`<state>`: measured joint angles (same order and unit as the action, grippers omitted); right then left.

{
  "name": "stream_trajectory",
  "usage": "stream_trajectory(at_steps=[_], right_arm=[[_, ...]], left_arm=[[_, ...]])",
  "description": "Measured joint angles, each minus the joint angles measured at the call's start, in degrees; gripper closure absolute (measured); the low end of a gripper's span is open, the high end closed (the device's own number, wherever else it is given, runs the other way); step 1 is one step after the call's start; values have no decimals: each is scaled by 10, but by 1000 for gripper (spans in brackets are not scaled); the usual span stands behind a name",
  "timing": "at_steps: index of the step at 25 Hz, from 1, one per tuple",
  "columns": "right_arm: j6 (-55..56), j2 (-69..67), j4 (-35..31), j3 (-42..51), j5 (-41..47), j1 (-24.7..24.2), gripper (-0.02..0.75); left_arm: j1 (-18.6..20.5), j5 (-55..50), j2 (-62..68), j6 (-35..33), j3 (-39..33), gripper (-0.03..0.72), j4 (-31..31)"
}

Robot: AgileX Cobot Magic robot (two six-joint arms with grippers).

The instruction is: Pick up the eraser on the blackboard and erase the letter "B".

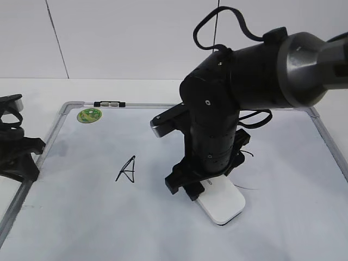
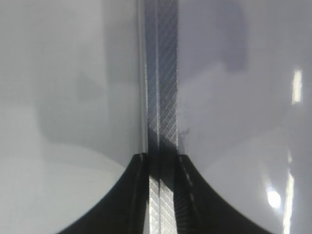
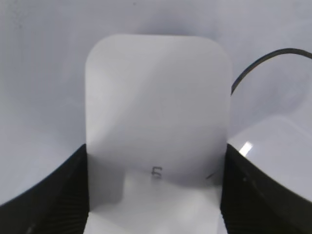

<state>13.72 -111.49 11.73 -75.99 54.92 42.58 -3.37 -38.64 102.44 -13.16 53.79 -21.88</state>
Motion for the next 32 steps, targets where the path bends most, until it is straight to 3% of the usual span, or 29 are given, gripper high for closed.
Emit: stream_trajectory(at_steps=[10, 16, 32], right_arm=[[-12, 0, -55, 0, -9, 71, 196], [-13, 0, -64, 0, -9, 78, 196], [1, 0, 2, 0, -7, -15, 197]], left_arm=[[0, 2, 0, 0, 0, 582, 0], [0, 2, 0, 0, 0, 582, 0], [0, 3, 0, 0, 0, 582, 0]])
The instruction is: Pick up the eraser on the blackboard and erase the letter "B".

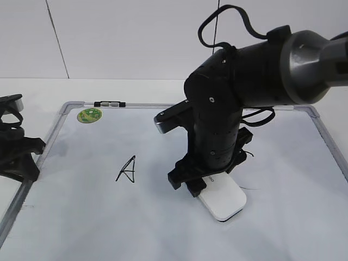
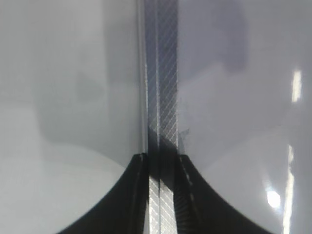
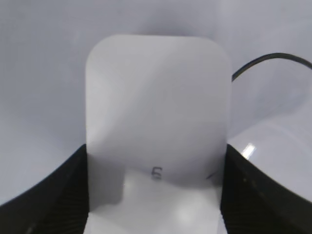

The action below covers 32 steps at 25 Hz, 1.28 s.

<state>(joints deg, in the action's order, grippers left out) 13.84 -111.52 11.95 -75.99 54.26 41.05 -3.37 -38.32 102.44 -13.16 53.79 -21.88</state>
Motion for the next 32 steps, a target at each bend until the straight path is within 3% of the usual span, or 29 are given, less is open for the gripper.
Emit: stream_trajectory(at_steps=[13, 22, 32], right_arm=[[-1, 0, -5, -1, 4, -11, 197], [-1, 0, -39, -1, 4, 52, 197], [3, 6, -61, 0, 12, 54, 197]], left_arm=[[0, 0, 0, 0, 0, 582, 0], [0, 0, 0, 0, 0, 582, 0], [0, 0, 0, 0, 0, 582, 0]])
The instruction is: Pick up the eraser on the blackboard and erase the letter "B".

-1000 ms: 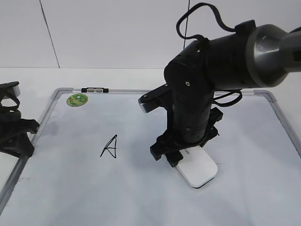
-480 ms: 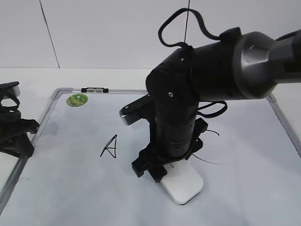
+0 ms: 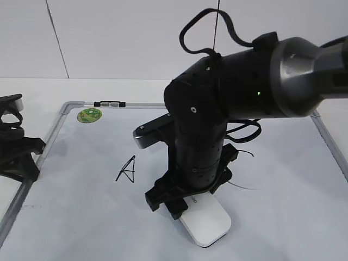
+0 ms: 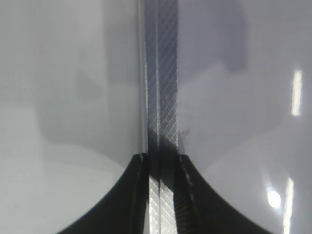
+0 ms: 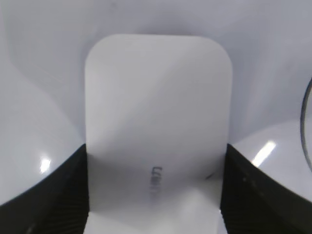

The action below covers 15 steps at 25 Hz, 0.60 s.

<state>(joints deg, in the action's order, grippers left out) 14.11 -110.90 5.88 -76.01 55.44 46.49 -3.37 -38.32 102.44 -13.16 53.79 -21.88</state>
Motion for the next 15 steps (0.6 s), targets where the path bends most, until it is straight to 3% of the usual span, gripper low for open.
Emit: stream_trajectory(at_steps=[6, 15], right_arm=[[14, 59, -6, 0, 23, -20, 197], [23, 101, -5, 0, 71, -124, 197]], left_arm=[[0, 0, 0, 0, 0, 582, 0], [0, 0, 0, 0, 0, 582, 0]])
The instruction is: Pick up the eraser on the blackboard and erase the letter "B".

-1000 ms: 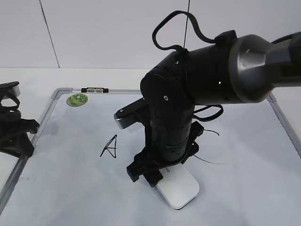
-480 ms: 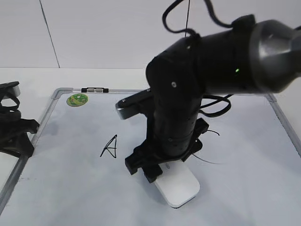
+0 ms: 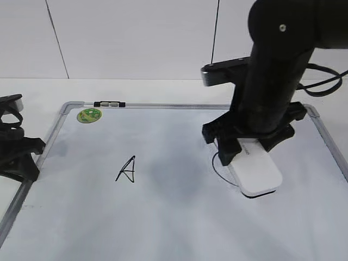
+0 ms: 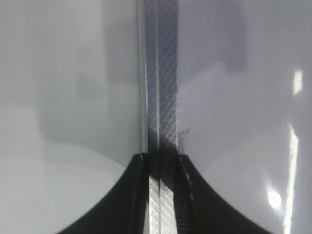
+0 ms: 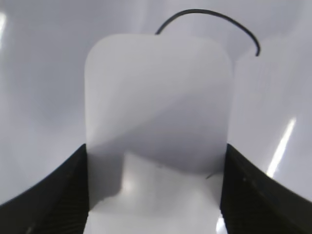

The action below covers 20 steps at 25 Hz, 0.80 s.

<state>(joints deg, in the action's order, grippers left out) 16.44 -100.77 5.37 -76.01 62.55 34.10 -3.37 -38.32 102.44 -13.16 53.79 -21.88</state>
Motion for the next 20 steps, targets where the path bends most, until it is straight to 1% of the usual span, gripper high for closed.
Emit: stream_trajectory(at_steps=[5, 12, 20], right_arm=[[2, 4, 3, 0, 13, -73, 197], [2, 4, 16, 0, 30, -158, 197], [-47, 4, 19, 10, 30, -251, 197]], left_arm=[[0, 0, 0, 0, 0, 582, 1], [0, 0, 0, 0, 0, 582, 1], [0, 0, 0, 0, 0, 582, 1]])
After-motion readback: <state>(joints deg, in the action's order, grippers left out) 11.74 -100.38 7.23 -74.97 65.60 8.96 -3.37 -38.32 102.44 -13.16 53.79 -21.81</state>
